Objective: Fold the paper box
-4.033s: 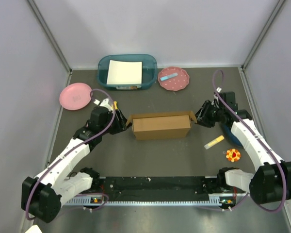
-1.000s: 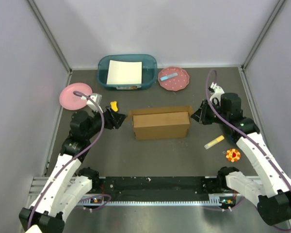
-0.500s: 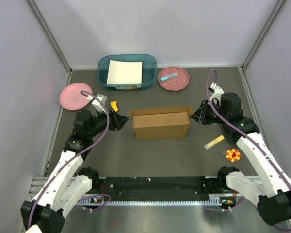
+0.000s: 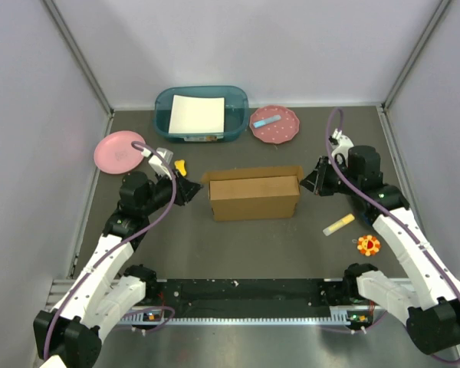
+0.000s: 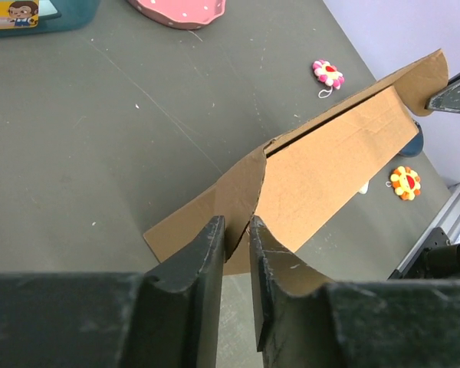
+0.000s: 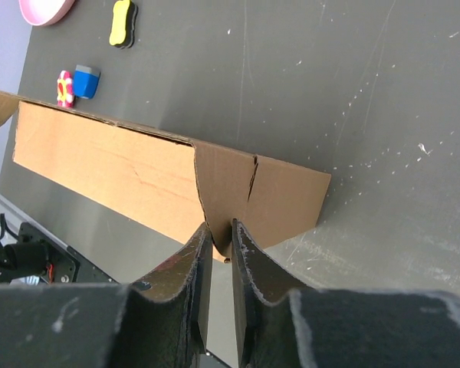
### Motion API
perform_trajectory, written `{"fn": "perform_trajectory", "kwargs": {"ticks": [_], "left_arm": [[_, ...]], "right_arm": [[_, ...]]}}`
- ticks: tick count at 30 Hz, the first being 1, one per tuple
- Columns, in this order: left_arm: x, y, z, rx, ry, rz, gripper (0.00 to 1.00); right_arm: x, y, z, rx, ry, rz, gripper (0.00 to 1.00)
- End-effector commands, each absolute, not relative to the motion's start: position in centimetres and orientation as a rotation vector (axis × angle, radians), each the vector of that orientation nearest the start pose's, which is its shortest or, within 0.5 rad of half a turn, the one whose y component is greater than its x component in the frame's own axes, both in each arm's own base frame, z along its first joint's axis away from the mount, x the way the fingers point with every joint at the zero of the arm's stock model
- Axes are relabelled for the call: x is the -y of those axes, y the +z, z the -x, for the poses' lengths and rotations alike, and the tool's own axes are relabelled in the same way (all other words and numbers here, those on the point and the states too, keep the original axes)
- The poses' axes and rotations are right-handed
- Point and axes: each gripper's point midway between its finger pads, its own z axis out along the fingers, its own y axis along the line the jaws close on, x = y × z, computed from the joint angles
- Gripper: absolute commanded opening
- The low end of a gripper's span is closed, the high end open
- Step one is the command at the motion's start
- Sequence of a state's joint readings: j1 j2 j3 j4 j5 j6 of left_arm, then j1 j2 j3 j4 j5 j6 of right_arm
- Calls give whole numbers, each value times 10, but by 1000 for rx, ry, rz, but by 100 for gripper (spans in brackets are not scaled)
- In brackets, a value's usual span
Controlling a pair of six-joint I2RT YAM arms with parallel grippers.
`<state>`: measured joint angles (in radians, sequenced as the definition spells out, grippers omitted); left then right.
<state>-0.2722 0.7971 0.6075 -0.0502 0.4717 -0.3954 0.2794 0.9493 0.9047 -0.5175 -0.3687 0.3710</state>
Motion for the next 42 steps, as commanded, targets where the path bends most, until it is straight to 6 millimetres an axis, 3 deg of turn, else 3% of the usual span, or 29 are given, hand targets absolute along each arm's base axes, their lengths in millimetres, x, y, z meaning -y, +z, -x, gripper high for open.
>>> {"fn": "perform_trajectory", "kwargs": {"ticks": [1, 7, 19, 31, 37, 42], "left_arm": [[177, 255, -262, -1755, -930, -263, 21], [183, 267, -260, -1736, -998, -224, 0], [193, 257, -259, -1767, -996, -204, 0], [191, 262, -263, -1780, -993, -156, 0], [194, 267, -266, -1780, -1018, -131, 0], [197, 269, -267, -1782, -1043, -112, 0]], "right_arm": [[-164, 242, -263, -2116, 822, 142, 14], [-167, 247, -262, -2115, 856, 111, 11], [-173, 255, -260, -2125, 923, 40, 3], [-145, 208, -260, -2205, 694, 47, 2], [-141, 197, -257, -2215, 669, 30, 1], [-149, 192, -251, -2221, 698, 29, 0]]}}
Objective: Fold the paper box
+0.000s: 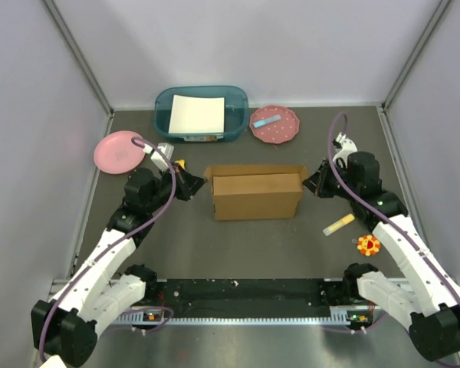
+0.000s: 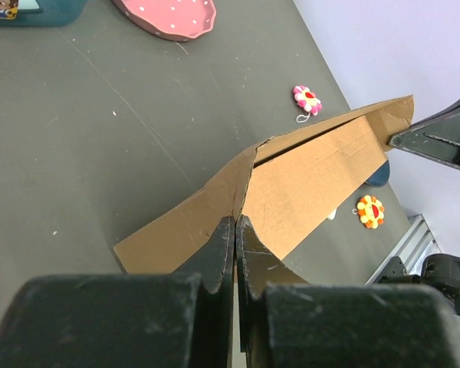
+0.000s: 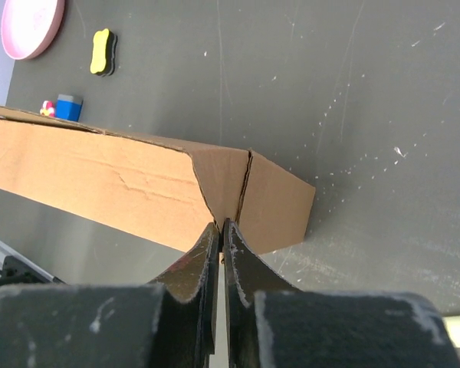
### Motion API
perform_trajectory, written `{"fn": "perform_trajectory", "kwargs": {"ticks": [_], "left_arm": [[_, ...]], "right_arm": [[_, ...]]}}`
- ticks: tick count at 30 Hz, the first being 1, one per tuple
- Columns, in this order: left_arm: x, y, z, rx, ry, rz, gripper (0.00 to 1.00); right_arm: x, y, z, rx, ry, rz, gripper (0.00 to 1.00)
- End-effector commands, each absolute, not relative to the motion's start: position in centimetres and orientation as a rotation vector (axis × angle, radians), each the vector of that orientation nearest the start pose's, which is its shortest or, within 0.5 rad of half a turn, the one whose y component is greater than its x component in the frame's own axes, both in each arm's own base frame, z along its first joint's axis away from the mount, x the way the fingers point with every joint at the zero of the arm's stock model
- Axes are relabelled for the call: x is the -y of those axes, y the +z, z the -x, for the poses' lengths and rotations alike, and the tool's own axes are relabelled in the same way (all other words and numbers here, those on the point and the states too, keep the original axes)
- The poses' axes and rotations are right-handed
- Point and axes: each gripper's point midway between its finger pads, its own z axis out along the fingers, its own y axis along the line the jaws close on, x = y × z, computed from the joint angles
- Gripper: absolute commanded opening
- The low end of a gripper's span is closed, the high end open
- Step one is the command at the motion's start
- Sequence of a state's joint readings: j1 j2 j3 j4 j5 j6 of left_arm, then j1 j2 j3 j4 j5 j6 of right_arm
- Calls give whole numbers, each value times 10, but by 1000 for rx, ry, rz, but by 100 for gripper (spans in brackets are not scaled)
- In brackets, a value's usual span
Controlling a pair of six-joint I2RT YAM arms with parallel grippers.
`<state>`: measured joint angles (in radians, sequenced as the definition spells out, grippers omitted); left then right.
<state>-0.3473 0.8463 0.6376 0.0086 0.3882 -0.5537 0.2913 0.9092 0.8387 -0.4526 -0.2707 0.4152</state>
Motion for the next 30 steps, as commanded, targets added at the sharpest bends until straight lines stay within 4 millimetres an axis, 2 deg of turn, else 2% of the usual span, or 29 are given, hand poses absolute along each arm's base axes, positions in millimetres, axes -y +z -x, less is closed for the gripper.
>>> {"fn": "perform_trajectory", "kwargs": {"ticks": [1, 5, 15, 21, 23, 24, 27, 30], "left_arm": [[197, 269, -268, -1781, -1044, -109, 0], [201, 274, -265, -1781, -1069, -102, 0], [205, 268, -260, -1850, -1165, 49, 0], [197, 278, -264, -1828, -1140, 122, 0], [193, 290, -270, -1793, -1105, 125, 0], [192, 285, -270, -1824, -1092, 138, 0], [195, 292, -272, -1832, -1112, 153, 0], [200, 291, -273, -1862, -1163, 189, 0]], "right_arm": [[-150, 190, -250, -2223, 695, 30, 0], [-160, 189, -244, -2228, 689, 67, 0], [-163, 185, -242, -2238, 664, 75, 0], [-163, 183, -241, -2242, 658, 75, 0], [-163, 183, -240, -2242, 654, 78, 0], [-162, 182, -241, -2242, 647, 75, 0], [-159, 176, -240, -2253, 621, 91, 0], [-156, 168, -239, -2268, 598, 96, 0]]}}
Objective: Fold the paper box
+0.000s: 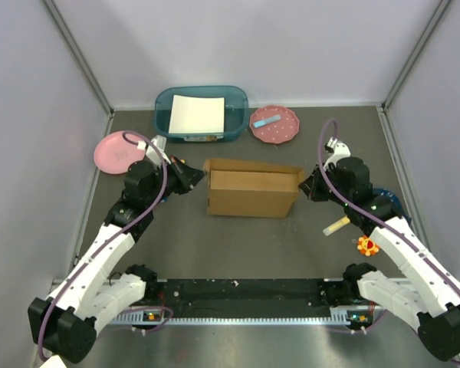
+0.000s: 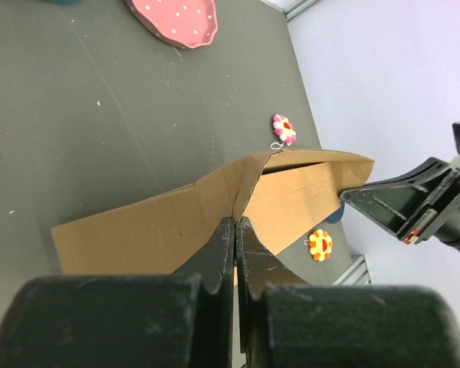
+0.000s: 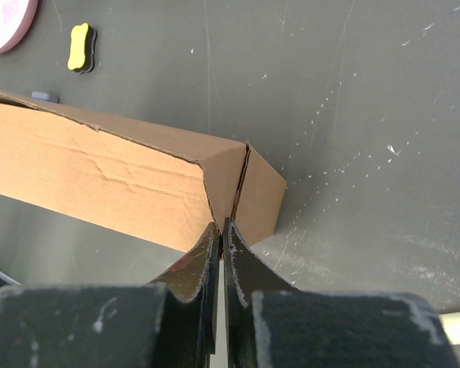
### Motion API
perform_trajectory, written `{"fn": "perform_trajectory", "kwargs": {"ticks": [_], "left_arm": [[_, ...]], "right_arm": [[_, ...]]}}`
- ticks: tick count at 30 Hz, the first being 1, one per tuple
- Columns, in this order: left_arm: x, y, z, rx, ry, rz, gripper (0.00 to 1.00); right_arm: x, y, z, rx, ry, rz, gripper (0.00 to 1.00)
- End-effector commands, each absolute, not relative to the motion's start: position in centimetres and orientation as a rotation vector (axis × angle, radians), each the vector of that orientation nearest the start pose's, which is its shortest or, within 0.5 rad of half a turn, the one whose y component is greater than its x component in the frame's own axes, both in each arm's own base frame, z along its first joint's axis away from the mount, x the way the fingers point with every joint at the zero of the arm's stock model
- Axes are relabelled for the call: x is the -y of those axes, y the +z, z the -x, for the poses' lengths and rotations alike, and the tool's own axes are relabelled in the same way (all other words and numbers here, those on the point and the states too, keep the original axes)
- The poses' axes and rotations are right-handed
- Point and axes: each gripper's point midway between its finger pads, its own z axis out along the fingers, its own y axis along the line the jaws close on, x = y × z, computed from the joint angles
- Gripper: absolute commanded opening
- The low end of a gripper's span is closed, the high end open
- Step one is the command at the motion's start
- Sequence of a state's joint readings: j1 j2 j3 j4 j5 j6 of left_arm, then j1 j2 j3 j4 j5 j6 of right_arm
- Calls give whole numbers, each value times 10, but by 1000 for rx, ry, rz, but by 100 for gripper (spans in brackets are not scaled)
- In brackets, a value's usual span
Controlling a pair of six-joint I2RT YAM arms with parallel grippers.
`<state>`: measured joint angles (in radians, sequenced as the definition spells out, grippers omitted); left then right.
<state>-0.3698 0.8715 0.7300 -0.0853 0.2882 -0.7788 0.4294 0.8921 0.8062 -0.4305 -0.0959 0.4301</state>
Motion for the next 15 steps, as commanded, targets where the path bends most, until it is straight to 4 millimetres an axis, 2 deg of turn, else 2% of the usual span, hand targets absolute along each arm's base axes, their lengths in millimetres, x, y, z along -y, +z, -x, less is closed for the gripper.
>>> {"fn": "perform_trajectory", "kwargs": {"ticks": [1, 3, 7, 11, 15], "left_arm": [[202, 291, -273, -1868, -1188, 215, 0], [205, 286, -272, -1879, -1212, 235, 0], [202, 270, -272, -1912, -1193, 266, 0], [195, 239, -271, -1985, -1124, 309, 0], [192, 212, -270, -2054, -1097, 382, 0]], "right_arm": [[-156, 167, -239, -2271, 595, 99, 0], [-156, 163, -237, -2282, 591, 102, 0], [-156, 167, -236, -2270, 596, 102, 0], [-159, 179, -238, -2246, 594, 125, 0], [-160, 176, -239, -2259, 549, 156, 0]]}}
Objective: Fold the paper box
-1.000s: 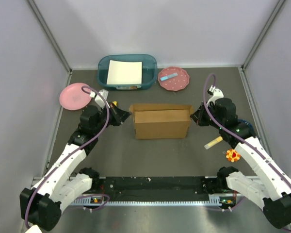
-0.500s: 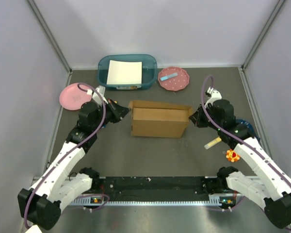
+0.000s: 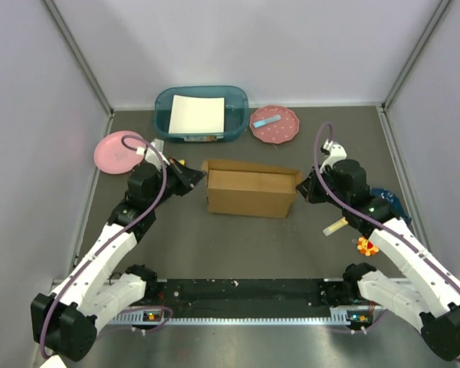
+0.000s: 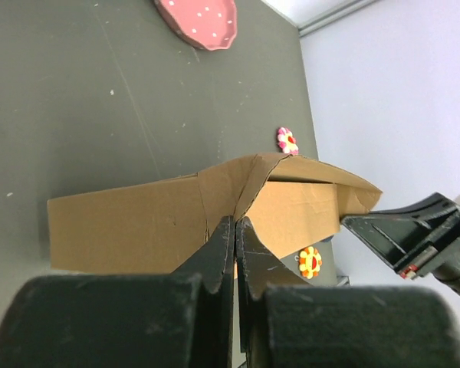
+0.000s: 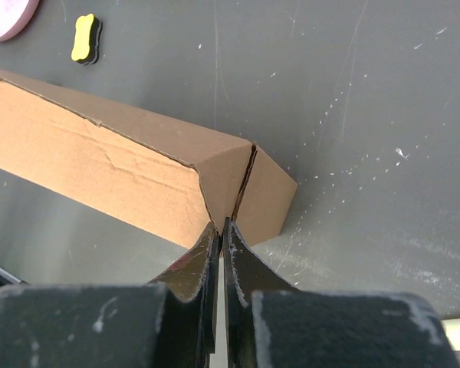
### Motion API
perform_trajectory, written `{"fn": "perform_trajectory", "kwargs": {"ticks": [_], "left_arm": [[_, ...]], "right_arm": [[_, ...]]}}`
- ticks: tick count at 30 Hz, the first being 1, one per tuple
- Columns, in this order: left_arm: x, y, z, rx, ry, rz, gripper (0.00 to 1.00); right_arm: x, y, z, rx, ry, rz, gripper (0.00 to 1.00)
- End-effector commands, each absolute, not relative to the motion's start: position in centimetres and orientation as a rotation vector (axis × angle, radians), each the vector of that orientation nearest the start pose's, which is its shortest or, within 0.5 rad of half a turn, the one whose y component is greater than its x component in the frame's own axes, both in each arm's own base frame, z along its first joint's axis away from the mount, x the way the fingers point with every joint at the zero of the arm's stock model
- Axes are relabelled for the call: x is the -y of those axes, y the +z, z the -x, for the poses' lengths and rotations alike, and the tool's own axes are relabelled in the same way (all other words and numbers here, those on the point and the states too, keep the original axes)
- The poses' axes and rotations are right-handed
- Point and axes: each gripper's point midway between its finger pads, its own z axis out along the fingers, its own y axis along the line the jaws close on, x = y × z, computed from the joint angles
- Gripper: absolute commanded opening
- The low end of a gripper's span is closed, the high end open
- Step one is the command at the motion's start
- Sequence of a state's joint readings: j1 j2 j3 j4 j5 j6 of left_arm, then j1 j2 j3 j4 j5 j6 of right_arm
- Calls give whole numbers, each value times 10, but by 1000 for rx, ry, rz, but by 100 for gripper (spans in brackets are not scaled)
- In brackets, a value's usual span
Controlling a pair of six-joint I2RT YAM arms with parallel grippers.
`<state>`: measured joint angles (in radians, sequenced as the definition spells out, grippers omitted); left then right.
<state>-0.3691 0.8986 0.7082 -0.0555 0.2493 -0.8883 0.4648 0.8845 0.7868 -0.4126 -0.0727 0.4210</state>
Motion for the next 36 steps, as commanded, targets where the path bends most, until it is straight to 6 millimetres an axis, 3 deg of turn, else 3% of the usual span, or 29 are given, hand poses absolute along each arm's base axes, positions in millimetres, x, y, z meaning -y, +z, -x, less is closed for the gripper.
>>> {"fn": "perform_trajectory", "kwargs": {"ticks": [1, 3, 9, 14, 24, 30, 36], "left_arm": [[192, 208, -269, -2067, -1100, 411, 0], [192, 205, -269, -2075, -1106, 440, 0], [193, 220, -271, -2014, -1172, 521, 0], [198, 211, -270, -2052, -1195, 512, 0], [184, 179, -265, -2117, -980, 308, 0], [167, 178, -269, -2063, -834, 196, 0], [168, 182, -270, -2011, -837, 165, 0]], "right_arm": [[-163, 174, -237, -2266, 548, 170, 0], [-164, 172, -237, -2272, 535, 180, 0], [-168, 169, -235, -2279, 514, 208, 0], [-168, 166, -234, -2286, 512, 213, 0], [-168, 168, -233, -2282, 510, 218, 0], [-167, 170, -233, -2278, 509, 217, 0], [-168, 169, -234, -2284, 506, 223, 0]]}}
